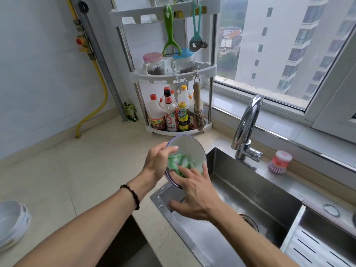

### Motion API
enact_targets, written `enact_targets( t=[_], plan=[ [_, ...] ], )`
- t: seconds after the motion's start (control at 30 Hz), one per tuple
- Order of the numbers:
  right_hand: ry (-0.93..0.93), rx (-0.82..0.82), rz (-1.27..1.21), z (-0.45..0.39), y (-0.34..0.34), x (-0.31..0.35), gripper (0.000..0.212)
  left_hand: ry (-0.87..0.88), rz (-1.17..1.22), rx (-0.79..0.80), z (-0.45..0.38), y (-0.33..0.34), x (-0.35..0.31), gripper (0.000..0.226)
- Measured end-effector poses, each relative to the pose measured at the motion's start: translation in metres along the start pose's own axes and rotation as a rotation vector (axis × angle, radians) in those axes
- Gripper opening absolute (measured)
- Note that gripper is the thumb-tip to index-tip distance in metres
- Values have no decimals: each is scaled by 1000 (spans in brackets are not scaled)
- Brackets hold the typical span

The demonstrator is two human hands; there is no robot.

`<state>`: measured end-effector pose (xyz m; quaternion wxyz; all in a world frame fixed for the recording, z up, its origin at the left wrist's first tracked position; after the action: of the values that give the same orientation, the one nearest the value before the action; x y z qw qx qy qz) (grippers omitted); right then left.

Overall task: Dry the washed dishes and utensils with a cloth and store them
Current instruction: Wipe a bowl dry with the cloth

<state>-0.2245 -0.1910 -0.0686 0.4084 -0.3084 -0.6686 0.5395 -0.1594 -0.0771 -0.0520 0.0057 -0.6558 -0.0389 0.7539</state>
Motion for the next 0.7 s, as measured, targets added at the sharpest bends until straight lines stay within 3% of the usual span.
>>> enact_targets(
  t=[0.1,0.17,0.23,0.33,0.37,0.47,0.53,0.7],
  plan=[
    [-123,-16,234,2,1,-17,75,-50,-85,119,3,1,-1,42],
    [-94,-48,296,0,-4,-23,78,-64,-79,100,4,1,-4,41],
    [-50,-52,164,-3,-4,-10,81,-52,-57,20,1,0,-7,35],
    [36,41,-285,-1,2,12,89,-13,-96,-35,-3,-4,-7,42],
    [14,51,-272,0,2,14,90,-16,-132,-8,-3,-6,-7,43],
    [-109,52,124,4,4,-4,77,-100,-236,112,-5,-9,-8,32],
    [-124,13,224,2,1,-13,74,-141,-243,130,-6,-9,-11,30],
    [-83,22,-195,6,9,11,72,-122,-257,85,-9,-8,-13,17]
  ],
)
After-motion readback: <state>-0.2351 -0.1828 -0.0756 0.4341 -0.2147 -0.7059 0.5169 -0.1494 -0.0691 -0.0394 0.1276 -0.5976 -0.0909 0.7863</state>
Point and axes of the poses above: each hand's wrist, its own z-axis away from the middle knuckle, its own y-axis out of the palm, x = y × z, the point moved 7 cm from there along -z, towards the middle knuckle, and after that the axes turned 7 degrees about z, right-handed, at the moved point
